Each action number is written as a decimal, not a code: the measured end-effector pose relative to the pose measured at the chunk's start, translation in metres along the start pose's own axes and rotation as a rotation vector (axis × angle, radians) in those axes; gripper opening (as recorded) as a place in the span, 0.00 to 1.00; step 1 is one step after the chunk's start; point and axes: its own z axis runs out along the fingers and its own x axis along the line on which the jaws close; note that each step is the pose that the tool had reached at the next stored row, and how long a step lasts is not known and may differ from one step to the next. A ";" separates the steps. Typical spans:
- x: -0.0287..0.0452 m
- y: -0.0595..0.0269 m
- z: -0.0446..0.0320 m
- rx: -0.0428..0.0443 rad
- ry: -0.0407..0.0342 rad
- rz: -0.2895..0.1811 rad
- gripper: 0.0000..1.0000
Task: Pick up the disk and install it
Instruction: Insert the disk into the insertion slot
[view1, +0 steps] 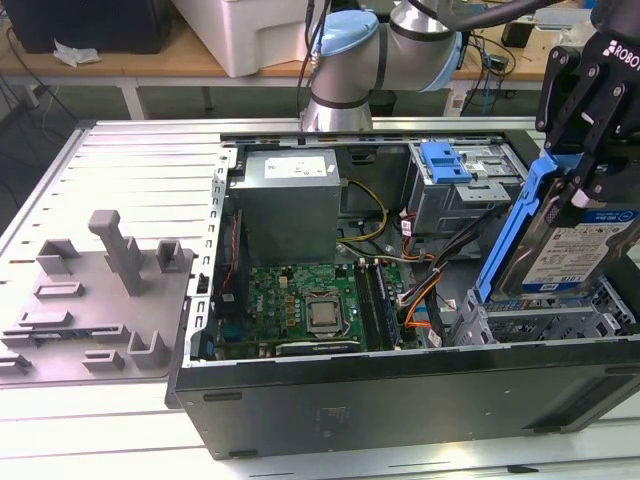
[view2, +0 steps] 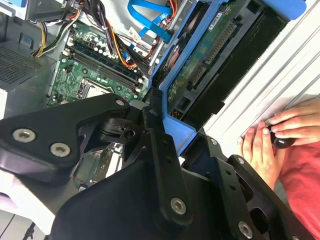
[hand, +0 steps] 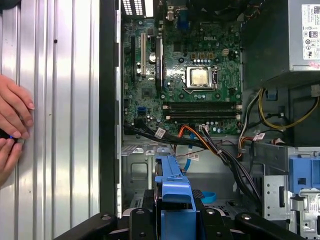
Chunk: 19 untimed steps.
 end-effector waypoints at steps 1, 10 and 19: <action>0.0000 0.0000 0.0003 0.0000 0.0001 0.000 0.37; -0.0001 -0.0003 0.0024 0.0000 0.0001 0.000 0.37; -0.0002 -0.0008 0.0051 0.0001 0.0001 -0.003 0.37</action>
